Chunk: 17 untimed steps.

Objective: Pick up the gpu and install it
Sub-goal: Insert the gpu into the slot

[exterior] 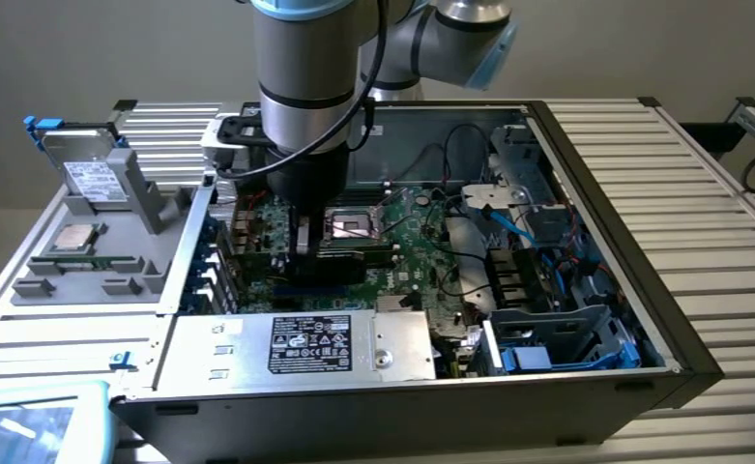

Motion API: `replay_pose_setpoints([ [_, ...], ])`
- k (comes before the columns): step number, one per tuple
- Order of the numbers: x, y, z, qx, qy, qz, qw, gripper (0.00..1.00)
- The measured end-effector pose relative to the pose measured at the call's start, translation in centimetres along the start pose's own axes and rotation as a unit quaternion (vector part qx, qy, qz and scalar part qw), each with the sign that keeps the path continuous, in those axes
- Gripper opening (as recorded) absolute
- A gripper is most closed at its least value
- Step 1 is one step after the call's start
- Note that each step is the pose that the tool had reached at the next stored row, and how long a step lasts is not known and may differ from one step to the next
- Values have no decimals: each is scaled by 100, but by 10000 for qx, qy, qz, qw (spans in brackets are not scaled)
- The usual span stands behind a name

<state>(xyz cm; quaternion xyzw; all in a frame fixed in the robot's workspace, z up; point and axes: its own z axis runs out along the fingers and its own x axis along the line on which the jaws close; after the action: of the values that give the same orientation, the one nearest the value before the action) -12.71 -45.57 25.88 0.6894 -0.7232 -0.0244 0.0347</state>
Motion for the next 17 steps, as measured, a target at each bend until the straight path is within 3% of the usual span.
replay_pose_setpoints([
  [9,0,-2,-17,1,24,2,10000,28],
  [17,-8,0,-17,3,23,31,10000,28],
])
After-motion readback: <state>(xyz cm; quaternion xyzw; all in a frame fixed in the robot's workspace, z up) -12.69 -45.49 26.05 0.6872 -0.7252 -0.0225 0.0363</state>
